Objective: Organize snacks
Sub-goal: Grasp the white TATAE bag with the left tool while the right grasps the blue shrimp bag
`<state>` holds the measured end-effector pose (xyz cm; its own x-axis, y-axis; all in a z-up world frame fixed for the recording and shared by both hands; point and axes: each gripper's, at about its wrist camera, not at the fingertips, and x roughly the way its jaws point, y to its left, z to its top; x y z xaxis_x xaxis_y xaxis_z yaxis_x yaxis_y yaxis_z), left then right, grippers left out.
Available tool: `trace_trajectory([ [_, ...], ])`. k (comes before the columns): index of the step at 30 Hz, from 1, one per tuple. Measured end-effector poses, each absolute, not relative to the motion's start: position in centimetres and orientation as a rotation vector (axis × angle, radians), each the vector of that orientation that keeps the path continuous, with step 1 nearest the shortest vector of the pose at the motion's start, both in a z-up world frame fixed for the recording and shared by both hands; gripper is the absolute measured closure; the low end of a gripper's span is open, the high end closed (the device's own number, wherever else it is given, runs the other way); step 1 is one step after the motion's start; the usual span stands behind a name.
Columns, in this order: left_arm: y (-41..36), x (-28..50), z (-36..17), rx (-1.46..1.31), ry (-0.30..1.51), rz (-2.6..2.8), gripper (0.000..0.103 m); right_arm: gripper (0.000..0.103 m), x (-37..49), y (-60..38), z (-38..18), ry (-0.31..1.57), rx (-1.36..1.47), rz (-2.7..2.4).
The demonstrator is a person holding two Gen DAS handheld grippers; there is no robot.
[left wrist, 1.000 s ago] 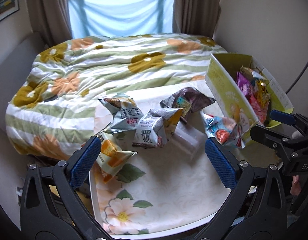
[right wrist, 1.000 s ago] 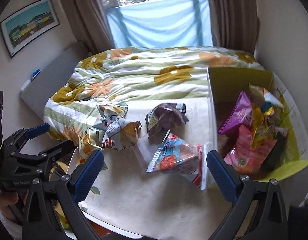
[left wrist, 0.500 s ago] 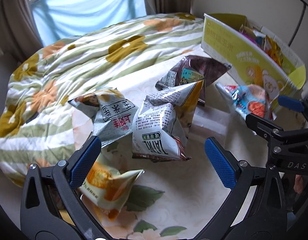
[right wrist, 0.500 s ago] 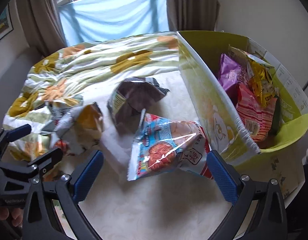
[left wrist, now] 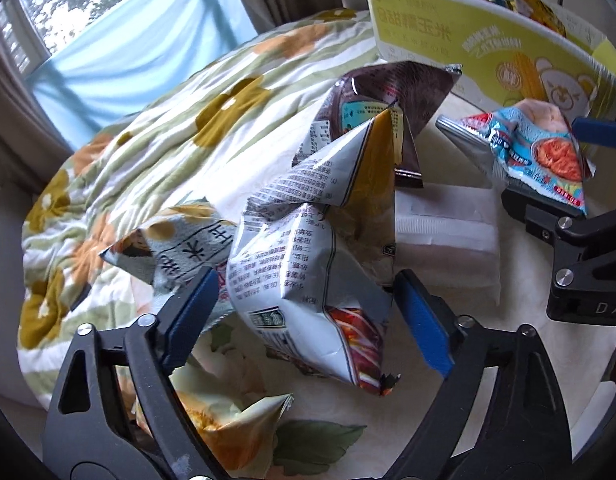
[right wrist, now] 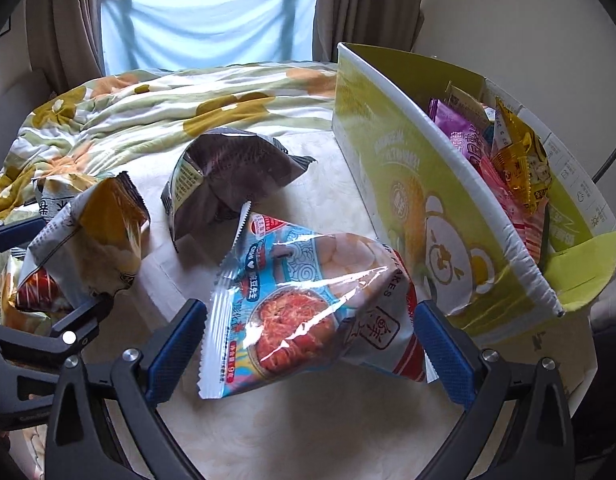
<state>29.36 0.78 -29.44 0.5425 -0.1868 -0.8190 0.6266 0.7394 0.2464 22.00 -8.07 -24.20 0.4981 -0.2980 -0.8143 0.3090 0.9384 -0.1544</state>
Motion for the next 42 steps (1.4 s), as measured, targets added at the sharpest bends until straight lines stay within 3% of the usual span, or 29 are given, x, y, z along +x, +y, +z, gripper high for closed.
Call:
trace_trajectory([
  [14,1.0,29.4,-29.8,0.558,0.907,-0.562,0.046,0.001,23.3,-8.8,-25.0,0.986,0.042,-0.420],
  [20,1.0,29.1,-29.1,0.545,0.901,-0.560,0.050,0.011,23.3,-9.4,-25.1,1.003,0.052,-0.424],
  [23,1.1,29.2,-28.7,0.535,0.898,-0.561,0.050,0.024,23.2,-9.3,-25.2,1.013,0.036,-0.423],
  [24,1.1,29.1,-28.5,0.536,0.896,-0.561,0.050,0.034,23.1,-9.2,-25.1,1.011,0.033,-0.415],
  [31,1.2,28.7,-27.4,0.534,0.876,-0.553,0.050,0.053,22.3,-9.1,-24.5,0.999,0.040,-0.379],
  [42,1.6,27.2,-22.6,0.478,0.828,-0.512,0.050,0.056,20.0,-8.6,-19.5,0.936,0.126,-0.305],
])
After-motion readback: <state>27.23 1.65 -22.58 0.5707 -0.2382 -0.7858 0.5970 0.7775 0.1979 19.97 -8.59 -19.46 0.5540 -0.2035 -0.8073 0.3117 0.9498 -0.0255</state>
